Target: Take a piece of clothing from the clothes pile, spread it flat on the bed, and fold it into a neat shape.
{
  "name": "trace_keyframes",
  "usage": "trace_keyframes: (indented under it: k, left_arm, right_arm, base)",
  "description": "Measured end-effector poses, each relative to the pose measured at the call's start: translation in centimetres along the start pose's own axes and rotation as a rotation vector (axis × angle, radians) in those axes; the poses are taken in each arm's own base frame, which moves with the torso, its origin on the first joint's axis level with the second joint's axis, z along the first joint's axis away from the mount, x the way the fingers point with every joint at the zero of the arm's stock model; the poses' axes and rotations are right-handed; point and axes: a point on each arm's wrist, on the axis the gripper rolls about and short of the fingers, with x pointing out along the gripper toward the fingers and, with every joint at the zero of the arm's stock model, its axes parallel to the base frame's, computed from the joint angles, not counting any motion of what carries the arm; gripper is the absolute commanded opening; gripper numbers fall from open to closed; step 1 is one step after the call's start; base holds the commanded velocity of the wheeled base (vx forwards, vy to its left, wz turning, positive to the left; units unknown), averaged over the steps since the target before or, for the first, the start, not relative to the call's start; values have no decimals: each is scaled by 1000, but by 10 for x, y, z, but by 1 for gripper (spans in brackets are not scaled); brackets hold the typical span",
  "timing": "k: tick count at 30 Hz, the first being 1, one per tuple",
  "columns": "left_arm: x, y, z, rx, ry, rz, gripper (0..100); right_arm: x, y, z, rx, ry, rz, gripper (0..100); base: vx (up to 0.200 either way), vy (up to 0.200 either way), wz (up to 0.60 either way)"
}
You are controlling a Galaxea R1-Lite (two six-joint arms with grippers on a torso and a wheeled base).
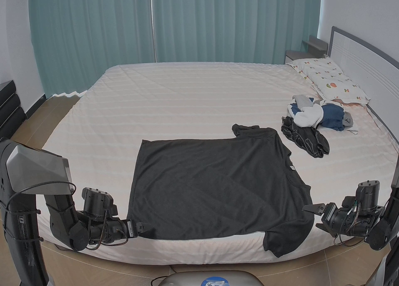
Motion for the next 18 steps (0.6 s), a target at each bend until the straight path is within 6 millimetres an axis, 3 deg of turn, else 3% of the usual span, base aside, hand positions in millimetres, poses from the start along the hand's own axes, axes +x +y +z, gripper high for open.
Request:
trace_keyframes:
  k: [10,11,18]
  left_arm:
    - [9,-1,4,3,-4,-6,100]
    - [9,-1,4,3,-1,-6,0]
    - [9,1,3,-28,7,1,0]
  right_arm:
    - [2,-1,-1,5,11,-7,100]
    - [2,-2,-1,6,12,-8,100]
    - [7,-5,-4,0,30,-22,100]
  base:
    - [0,0,0]
    - [0,0,0]
    - [0,0,0]
